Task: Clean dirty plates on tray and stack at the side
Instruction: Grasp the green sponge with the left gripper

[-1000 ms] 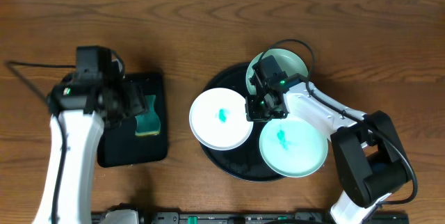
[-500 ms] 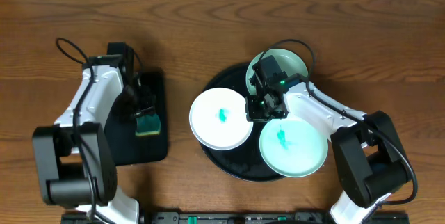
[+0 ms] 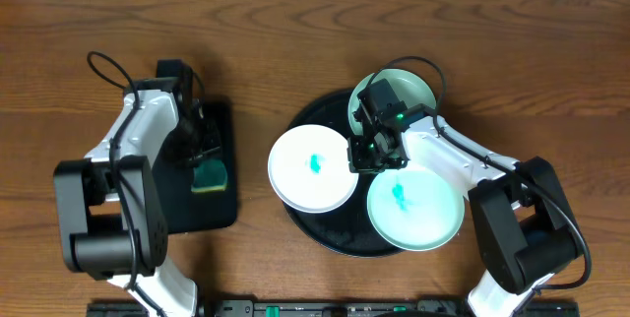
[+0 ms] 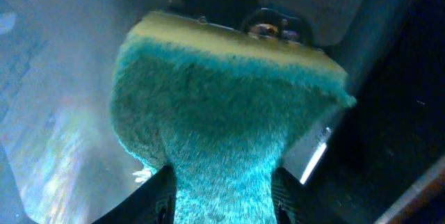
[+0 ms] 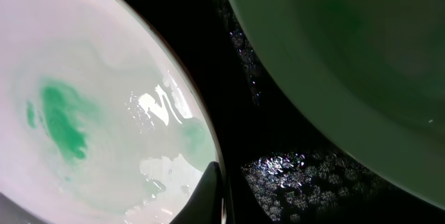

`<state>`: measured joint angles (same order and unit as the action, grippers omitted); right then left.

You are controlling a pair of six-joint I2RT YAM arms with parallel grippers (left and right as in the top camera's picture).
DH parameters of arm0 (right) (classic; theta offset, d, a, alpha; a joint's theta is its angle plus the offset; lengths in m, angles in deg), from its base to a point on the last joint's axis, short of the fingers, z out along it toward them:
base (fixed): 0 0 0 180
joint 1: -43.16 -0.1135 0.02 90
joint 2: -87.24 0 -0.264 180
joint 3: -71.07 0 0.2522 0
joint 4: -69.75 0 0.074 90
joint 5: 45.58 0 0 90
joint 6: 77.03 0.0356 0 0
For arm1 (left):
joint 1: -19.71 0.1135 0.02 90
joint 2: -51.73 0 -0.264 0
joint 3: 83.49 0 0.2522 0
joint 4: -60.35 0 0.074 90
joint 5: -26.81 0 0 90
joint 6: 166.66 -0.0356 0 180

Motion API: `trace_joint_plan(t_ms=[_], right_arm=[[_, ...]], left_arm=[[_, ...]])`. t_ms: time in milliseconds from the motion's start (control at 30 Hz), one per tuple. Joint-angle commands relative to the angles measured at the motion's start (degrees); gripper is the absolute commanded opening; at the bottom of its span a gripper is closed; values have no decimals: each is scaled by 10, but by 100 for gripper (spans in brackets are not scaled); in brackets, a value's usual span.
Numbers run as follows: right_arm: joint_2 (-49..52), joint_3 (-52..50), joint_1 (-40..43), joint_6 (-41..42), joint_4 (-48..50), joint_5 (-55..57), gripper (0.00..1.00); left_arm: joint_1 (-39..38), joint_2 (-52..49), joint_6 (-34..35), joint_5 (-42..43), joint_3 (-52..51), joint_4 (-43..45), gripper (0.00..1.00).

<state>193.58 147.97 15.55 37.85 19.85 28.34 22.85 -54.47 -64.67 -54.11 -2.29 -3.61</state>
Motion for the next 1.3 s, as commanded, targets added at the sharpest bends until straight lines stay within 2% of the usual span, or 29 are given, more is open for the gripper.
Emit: trace_joint_plan(t_ms=[0,33,100,267,333,433,533,567,600,633,767,800,833,867,933,1067,1267], right_arm=[[-2,-7,-6,3,-7,-5,1],[-2,-7,-6,3,-7,-5,1],[-2,-7,-6,3,-7,-5,1],[-2,-7,-6,3,-11,-5,1],[-2,-7,-6,3,-11,-5,1],[-2,-7,-6,3,-11,-5,1],[-2,-7,-6,3,-10,-5,1],[-2,-7,-6,3,-10,-5,1],[-2,-7,-6,3,-10,-5,1],[-2,-7,-6,3,-10,-5,1],[-2,-7,-6,3,-10,-5,1],[-2,-7,-6,3,-10,-5,1],[-2,-7,-6,3,-10,-5,1],[-2,-7,-6,3,-10,-5,1],[-2,-7,-6,3,-10,-5,1],[-2,-7,-6,3,-11,-5,1],[-2,-7,-6,3,-11,-5,1]], left_arm=[[-2,-17,-3,3,1,0,43],[-2,-18,-3,3,1,2,36],[-2,-18,-3,4,1,4,33],[-2,-18,-3,4,1,-7,33],[-2,-18,-3,3,1,-9,36],[-2,-20,-3,3,1,-6,70],[-2,-24,-3,3,1,-3,71],[-2,-27,-3,3,1,-2,54],[-2,-28,-3,3,1,-2,19],[-2,-28,-3,3,1,-2,8],[-2,-28,-3,4,2,-3,7],[-2,-28,-3,4,2,-3,13],[-2,-28,-3,4,2,-3,42],[-2,-28,-3,4,2,-5,57],[-2,-27,-3,6,2,-7,71],[-2,-12,-3,6,6,-19,72],[-2,60,-3,6,8,-37,72]])
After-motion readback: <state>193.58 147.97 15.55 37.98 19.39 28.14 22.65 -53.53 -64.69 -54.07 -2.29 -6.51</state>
